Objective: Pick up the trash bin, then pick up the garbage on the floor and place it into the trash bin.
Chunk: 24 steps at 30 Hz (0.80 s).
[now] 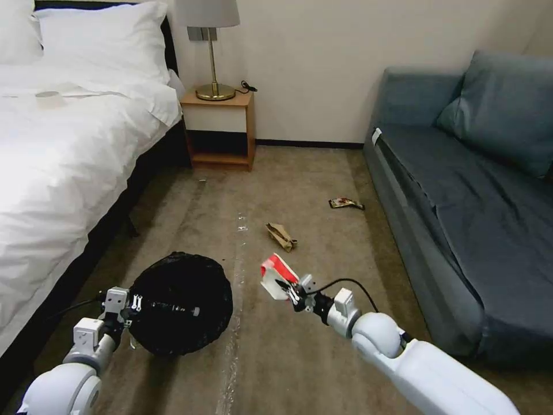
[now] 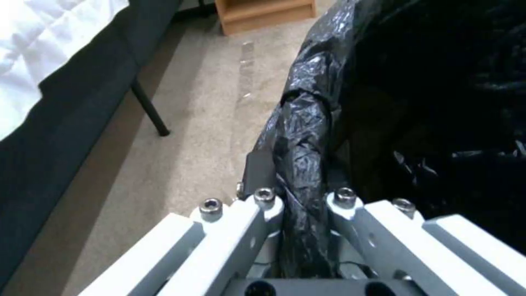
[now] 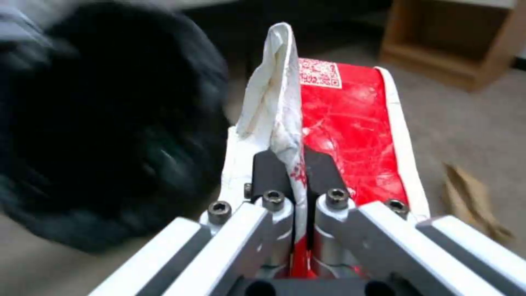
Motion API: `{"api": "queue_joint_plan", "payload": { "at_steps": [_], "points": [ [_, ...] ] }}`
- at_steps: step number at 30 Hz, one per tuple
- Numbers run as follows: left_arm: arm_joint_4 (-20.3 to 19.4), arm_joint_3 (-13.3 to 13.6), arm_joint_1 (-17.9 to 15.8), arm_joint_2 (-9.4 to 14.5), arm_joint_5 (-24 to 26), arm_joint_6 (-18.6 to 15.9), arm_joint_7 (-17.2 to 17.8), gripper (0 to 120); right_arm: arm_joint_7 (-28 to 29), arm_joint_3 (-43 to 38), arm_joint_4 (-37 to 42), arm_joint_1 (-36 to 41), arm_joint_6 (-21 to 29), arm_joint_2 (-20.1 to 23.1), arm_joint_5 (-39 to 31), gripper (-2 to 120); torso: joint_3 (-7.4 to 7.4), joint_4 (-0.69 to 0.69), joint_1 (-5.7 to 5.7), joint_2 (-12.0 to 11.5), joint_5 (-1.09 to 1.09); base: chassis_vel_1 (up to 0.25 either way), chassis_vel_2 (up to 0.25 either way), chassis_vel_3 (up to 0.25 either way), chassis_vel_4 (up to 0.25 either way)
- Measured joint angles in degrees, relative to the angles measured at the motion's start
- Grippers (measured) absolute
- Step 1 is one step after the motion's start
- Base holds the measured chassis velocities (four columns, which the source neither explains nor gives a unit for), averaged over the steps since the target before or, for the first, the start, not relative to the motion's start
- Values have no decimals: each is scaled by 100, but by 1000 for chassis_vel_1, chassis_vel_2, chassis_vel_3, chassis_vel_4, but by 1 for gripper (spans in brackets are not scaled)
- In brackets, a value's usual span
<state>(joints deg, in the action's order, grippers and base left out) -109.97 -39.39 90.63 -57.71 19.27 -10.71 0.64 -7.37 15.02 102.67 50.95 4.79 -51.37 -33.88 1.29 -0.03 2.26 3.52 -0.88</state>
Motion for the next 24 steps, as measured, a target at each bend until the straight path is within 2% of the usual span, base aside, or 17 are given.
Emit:
{"api": "queue_joint_plan", "payload": {
  "at_steps": [3,5,11,13,14,16,17,19,20,22,24],
  "points": [
    [3,64,-37,-9,1,-14,10,3,122,128,324,-130,120,74,-285,0,0,0,0,0,0,0,0,0,0],
    [44,167,-106,-39,-1,-23,25,3,328,462,662,-480,265,62,-881,0,0,0,0,0,0,0,0,0,0],
    [119,264,-210,-56,4,-26,33,3,460,1024,584,-1071,291,-229,-1258,0,0,2,0,0,-1,0,0,0,0],
    [204,317,-323,-45,62,-26,36,3,509,1518,274,-1472,252,-633,-1352,0,1,0,1,0,-2,0,0,0,0],
    [204,317,-323,-45,62,-26,36,3,509,1518,274,-1472,252,-633,-1352,0,1,0,1,0,-2,0,0,0,0],
    [252,337,-380,-37,114,-26,40,3,506,1793,-61,-1634,190,-1064,-1297,0,1,1,1,0,0,0,0,0,0],
    [252,337,-380,-37,114,-26,40,3,506,1793,-61,-1634,190,-1064,-1297,0,1,1,1,0,0,0,0,0,0],
    [271,357,-412,-37,194,-30,61,3,538,2140,-454,-1733,106,-1743,-1236,0,1,3,1,0,0,0,0,0,0],
    [271,357,-412,-37,194,-30,61,3,538,2140,-454,-1733,106,-1743,-1236,0,1,3,1,0,0,0,0,0,0],
    [282,361,-436,-37,219,-30,69,3,597,2357,-726,-1786,48,-2092,-1169,0,1,3,1,0,-1,0,0,0,0],
    [281,352,-438,-37,231,-30,77,3,688,2441,-869,-1805,2,-2233,-1063,0,0,2,1,0,-2,0,0,0,0]
  ]
}}
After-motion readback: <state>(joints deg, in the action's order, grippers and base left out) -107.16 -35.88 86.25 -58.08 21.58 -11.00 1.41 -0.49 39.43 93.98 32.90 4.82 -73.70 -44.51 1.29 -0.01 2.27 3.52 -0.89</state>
